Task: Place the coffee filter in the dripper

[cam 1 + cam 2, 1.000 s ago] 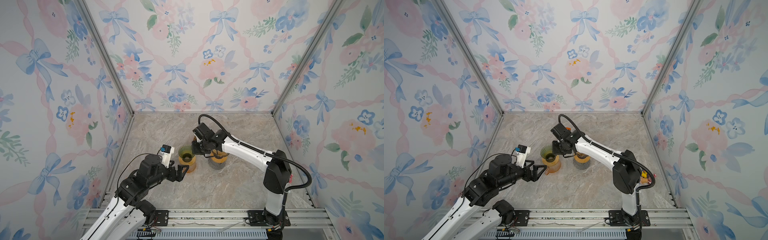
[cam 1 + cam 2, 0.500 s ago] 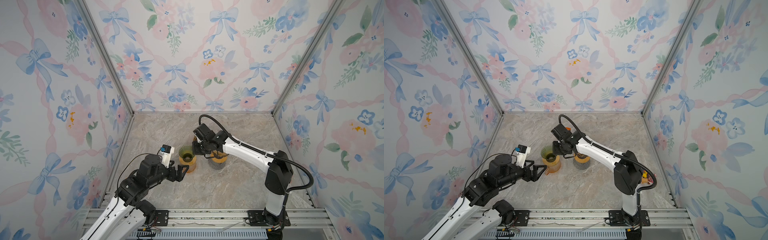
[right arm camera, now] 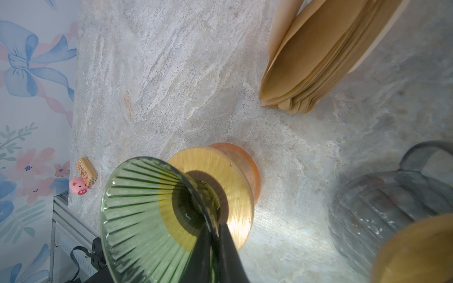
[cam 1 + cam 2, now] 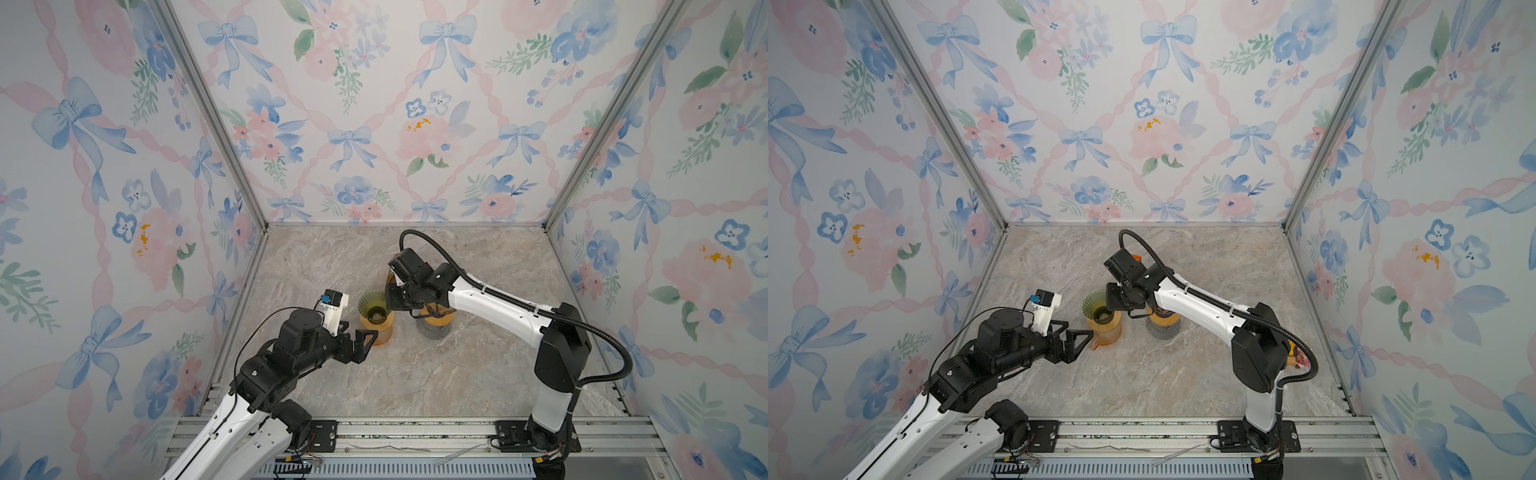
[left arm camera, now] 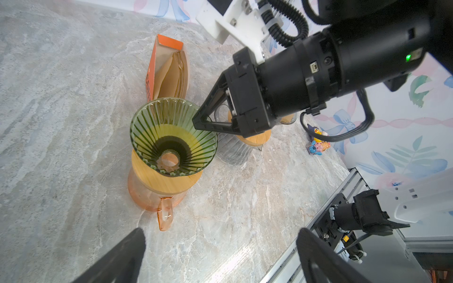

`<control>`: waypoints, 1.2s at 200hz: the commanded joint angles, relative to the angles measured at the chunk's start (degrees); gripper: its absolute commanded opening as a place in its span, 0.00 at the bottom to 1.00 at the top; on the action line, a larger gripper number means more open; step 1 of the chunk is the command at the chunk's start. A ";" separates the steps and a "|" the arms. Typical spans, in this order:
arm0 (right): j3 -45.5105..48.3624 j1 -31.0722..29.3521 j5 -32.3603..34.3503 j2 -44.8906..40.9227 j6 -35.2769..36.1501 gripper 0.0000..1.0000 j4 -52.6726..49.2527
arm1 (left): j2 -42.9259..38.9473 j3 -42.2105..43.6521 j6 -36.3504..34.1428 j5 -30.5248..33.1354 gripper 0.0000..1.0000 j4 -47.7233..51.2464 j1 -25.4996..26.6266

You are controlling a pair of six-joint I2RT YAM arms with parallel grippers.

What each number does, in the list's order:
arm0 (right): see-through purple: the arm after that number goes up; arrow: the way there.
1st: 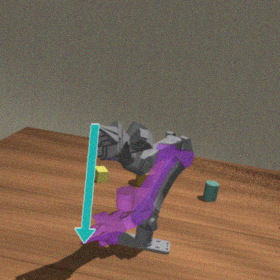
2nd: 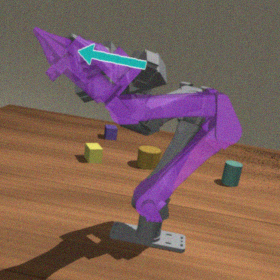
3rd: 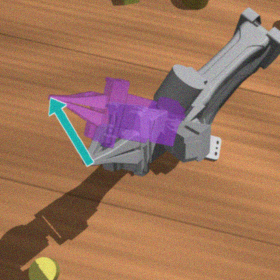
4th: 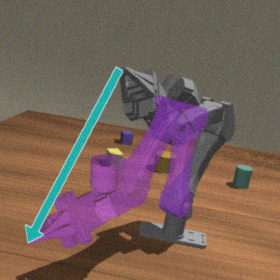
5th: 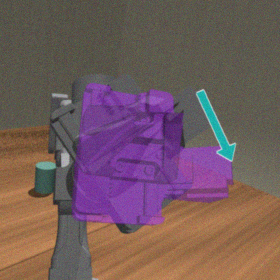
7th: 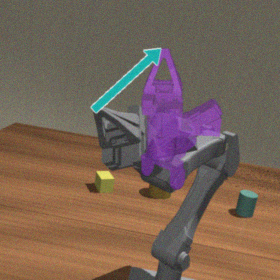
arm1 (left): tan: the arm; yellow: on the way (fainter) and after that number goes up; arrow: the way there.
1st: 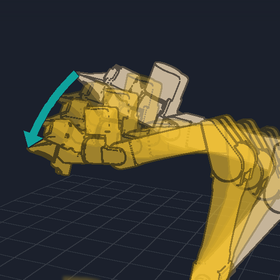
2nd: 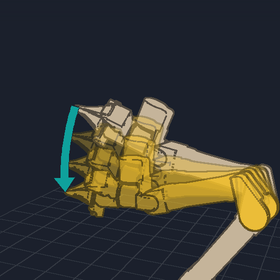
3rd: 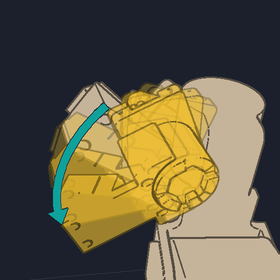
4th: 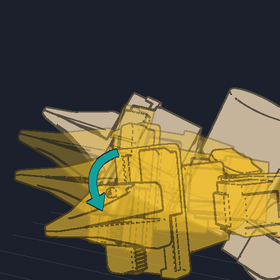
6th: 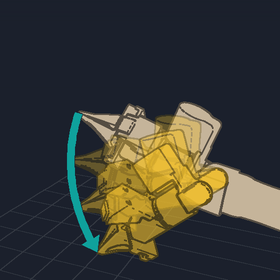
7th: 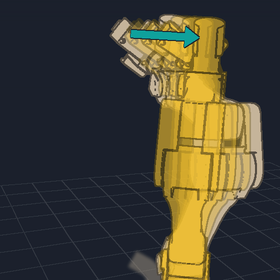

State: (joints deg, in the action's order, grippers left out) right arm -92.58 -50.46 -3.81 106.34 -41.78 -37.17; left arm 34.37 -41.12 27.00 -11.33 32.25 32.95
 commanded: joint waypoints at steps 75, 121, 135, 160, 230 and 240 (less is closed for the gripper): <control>3.76 -0.70 -0.16 -3.11 -1.05 0.10 4.02 | 0.35 0.35 -0.14 -0.06 0.98 -0.45 -0.41; 4.78 -0.69 0.23 -4.04 -1.00 0.10 4.81 | 0.35 0.34 -0.20 -0.17 0.98 -0.49 -0.46; 4.79 -0.76 0.30 -4.04 -0.88 0.10 4.91 | 0.35 0.34 -0.13 -0.14 0.98 -0.51 -0.51; 4.51 -0.87 0.46 -3.71 -0.68 0.10 4.53 | 0.35 0.34 -0.19 -0.14 0.98 -0.49 -0.52; 4.43 -0.87 0.72 -3.78 -0.59 0.12 4.42 | 0.35 0.34 -0.16 -0.23 0.98 -0.47 -0.52; 4.25 -0.88 0.61 -3.78 -0.58 0.12 4.40 | 0.35 0.34 -0.15 -0.26 0.98 -0.48 -0.45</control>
State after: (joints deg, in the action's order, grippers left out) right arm -88.58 -50.74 -4.01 104.47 -42.39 -32.67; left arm 34.37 -41.12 27.00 -11.35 32.27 32.88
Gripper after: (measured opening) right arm 0.117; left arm 0.982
